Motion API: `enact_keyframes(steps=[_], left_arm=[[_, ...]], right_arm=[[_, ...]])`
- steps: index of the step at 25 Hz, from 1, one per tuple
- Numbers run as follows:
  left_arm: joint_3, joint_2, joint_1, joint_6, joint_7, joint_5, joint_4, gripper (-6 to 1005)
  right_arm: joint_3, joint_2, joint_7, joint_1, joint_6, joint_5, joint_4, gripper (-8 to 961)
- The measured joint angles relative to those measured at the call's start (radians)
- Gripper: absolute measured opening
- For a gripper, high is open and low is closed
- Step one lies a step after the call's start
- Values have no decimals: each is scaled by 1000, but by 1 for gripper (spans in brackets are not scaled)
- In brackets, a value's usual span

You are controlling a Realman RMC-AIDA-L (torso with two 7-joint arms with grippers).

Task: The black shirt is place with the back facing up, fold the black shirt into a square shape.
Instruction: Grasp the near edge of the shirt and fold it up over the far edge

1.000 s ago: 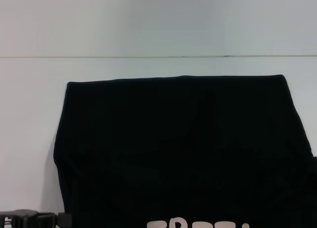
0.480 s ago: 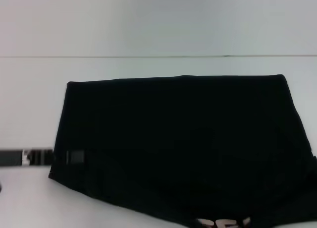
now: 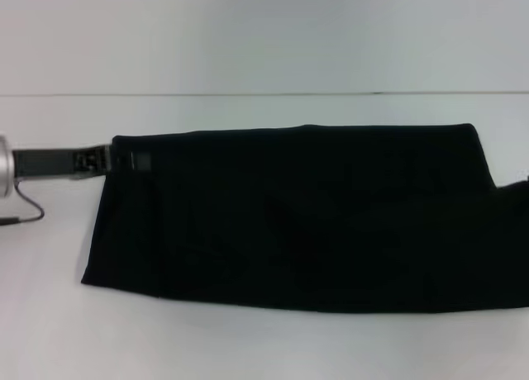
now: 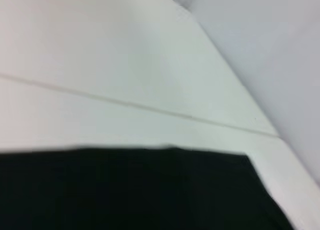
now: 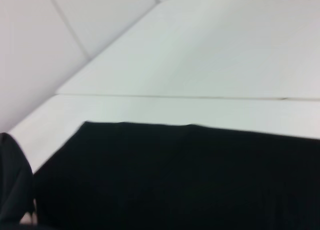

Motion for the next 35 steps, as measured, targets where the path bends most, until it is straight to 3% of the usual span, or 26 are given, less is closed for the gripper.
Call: enact_keyframes(steps=[9,14,24,35], left_arm=[[112,-13,-65,-331,-47,0,-46,4],[140,-27,-91,-425,-49,3,-48,4],[163,-34,-119,-515,-49,-4,-47,4],[167,-27,-145,-605,-50,-17,-43,4]], right_arm=[[-71,9,29,116,323,-1,143,69],[-162,34,76,185,472,2,161,75],[-264,45,162,252,625,1,159,87],[-271,34,192,302,671,3,155,99]])
